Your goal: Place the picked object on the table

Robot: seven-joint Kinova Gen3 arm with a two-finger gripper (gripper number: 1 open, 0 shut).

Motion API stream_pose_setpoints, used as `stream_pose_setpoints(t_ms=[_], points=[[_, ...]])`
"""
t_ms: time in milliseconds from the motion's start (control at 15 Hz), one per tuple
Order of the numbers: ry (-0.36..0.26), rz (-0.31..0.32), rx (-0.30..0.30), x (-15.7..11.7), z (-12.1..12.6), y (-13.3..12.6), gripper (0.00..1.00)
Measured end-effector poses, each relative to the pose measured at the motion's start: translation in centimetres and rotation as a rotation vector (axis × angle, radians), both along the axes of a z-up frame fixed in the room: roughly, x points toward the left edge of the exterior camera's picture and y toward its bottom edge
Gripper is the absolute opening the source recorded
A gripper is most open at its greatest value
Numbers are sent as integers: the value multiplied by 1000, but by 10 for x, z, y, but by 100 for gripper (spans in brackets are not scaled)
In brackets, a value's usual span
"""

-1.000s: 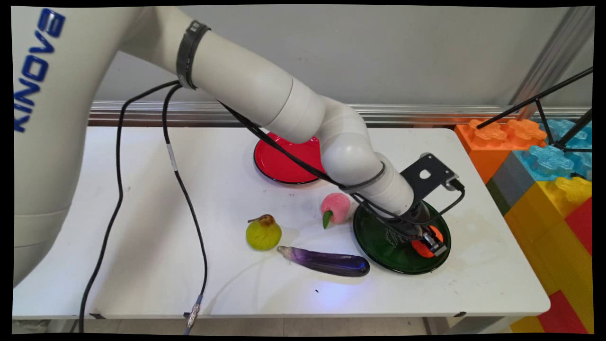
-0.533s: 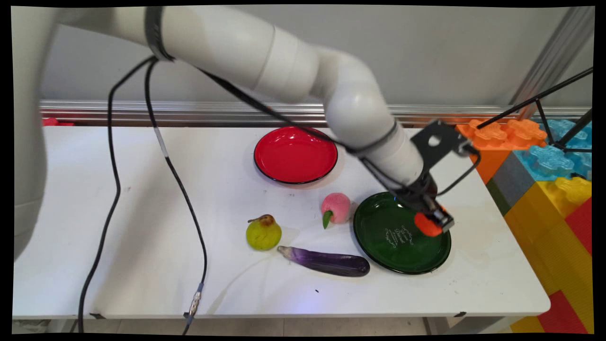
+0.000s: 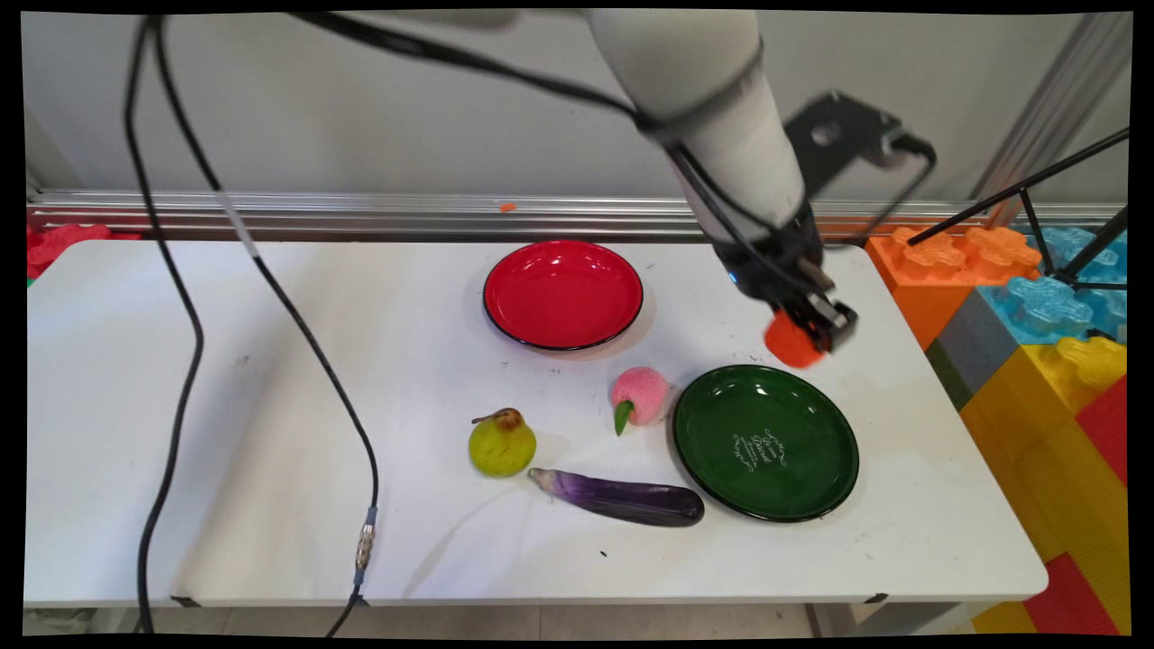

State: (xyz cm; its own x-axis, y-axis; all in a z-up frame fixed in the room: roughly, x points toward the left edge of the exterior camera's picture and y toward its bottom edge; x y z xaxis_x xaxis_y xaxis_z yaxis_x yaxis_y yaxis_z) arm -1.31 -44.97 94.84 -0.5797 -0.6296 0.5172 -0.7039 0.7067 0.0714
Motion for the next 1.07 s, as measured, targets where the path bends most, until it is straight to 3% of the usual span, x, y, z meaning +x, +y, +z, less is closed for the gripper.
stream_pose_setpoints(t_ms=[267,467,800,1067], points=[[-50,67,-4,38,27,-2,0],[-81,121,11,75,32,-2,0],[-99,170,57,122,12,3,0],[-105,189,82,159,-22,7,0]])
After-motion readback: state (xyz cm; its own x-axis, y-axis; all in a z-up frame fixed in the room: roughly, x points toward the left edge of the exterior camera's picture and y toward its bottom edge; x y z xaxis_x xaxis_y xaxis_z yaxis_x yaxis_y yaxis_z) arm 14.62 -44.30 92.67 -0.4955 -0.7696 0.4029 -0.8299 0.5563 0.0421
